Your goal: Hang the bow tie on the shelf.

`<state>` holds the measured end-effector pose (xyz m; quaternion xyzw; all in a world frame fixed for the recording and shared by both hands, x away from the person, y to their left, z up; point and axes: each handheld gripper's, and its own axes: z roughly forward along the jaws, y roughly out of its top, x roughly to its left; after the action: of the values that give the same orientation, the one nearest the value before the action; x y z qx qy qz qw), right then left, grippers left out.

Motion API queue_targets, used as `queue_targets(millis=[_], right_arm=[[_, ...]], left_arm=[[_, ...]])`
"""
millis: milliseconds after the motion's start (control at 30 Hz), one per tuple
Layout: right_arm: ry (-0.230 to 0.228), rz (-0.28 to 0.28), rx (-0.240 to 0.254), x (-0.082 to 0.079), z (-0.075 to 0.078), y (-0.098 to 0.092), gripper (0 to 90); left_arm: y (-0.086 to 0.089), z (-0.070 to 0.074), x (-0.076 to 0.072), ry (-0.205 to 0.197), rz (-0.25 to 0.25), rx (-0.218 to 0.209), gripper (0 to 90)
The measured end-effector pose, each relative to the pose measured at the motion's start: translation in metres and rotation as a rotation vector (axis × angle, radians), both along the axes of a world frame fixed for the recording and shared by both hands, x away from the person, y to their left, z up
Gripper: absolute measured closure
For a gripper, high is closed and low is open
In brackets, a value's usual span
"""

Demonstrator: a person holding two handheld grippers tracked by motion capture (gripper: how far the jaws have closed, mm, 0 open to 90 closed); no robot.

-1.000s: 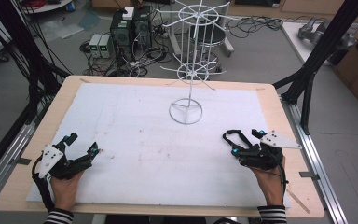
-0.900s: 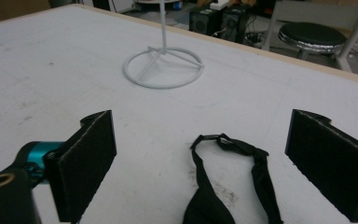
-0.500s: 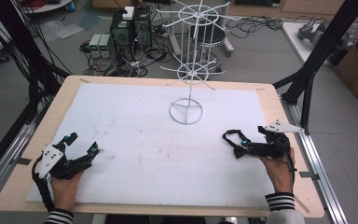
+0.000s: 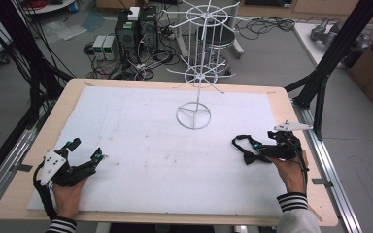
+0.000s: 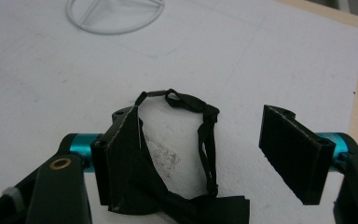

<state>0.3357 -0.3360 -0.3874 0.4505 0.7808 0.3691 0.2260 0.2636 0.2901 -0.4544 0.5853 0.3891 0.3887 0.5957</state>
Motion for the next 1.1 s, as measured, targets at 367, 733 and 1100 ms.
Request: queue_targets(millis=[367,733,1100], right_arm=[[0.102,-0.001,-0.017,0.010,-0.007,-0.001,39.0],[0.180,0.019,-0.083,0.019,-0.010,0.002,49.2],[0.230,0.028,-0.166,0.026,-0.018,0.005,60.6]], left_arm=[[0.000,0.000,0.000,-0.001,0.000,0.001,15.2],[0.000,0.000,0.000,-0.001,0.000,0.001,15.2],[0.000,0.000,0.000,-0.003,0.000,0.001,15.2]])
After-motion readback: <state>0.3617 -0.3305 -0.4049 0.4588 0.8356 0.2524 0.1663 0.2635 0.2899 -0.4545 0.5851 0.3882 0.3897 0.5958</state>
